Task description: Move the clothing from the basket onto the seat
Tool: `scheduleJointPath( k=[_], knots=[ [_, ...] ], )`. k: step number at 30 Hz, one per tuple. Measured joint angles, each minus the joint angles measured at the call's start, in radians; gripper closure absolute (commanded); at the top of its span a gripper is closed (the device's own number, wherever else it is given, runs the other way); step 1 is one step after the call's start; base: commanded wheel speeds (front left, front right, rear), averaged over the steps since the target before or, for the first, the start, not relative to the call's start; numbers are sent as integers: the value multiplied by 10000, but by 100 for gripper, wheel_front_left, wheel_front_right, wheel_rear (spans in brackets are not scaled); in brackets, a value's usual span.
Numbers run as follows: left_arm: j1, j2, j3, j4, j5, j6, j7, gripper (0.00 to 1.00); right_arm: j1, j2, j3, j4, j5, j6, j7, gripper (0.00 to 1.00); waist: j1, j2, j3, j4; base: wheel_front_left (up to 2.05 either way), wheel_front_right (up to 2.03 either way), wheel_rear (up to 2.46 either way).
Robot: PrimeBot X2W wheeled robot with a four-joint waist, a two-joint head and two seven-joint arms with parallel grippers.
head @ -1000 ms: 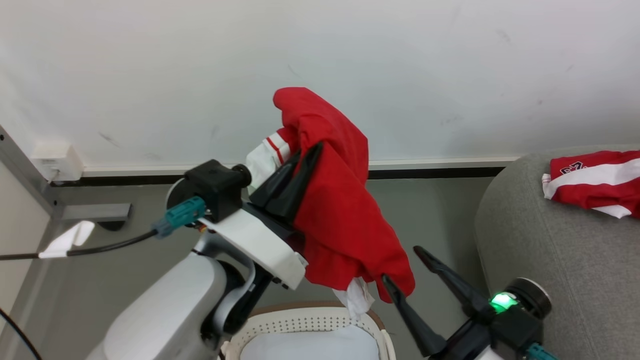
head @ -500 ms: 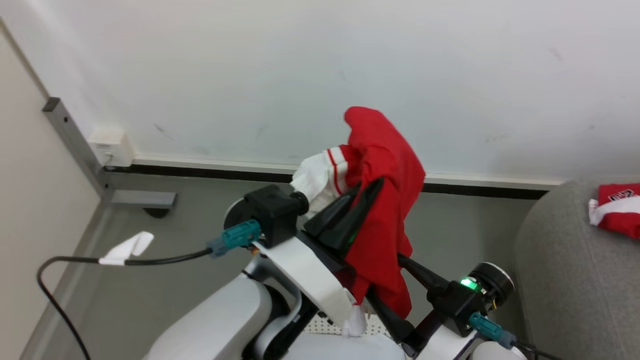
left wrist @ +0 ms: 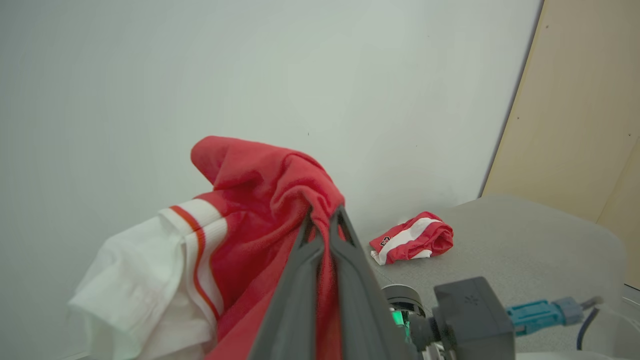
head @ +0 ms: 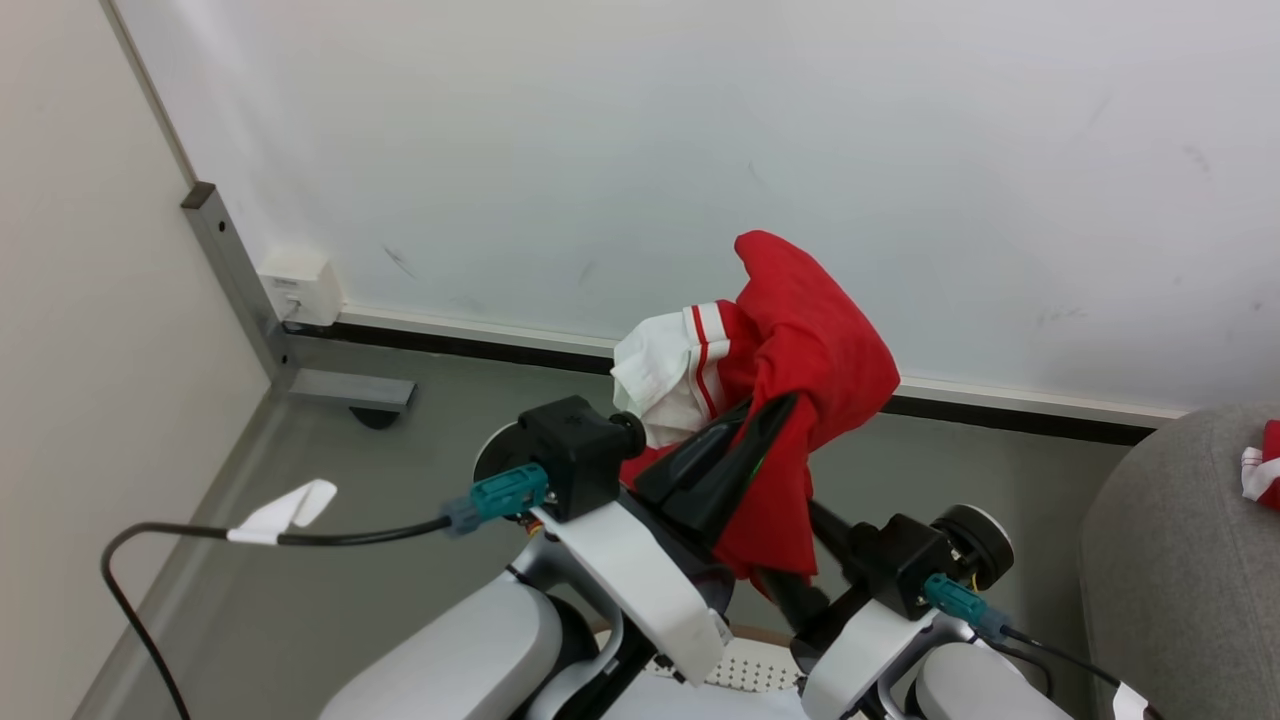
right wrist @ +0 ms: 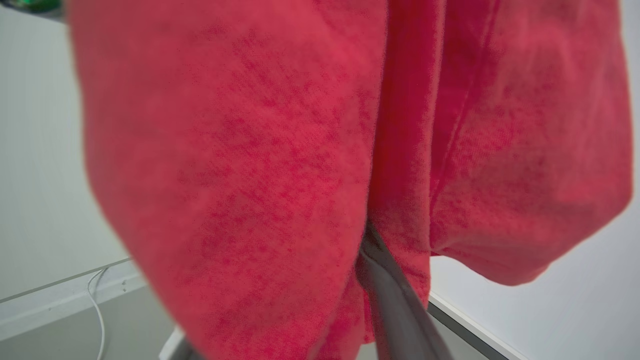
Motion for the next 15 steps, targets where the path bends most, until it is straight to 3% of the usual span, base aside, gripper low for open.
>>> scheduleJointPath(
  k=[15],
  knots=[
    [372,276,138,36,-165,173,-119,100,520,-198,-629,-755,349,0,-105,100,0,0,11,-201,0,0,0]
  ],
)
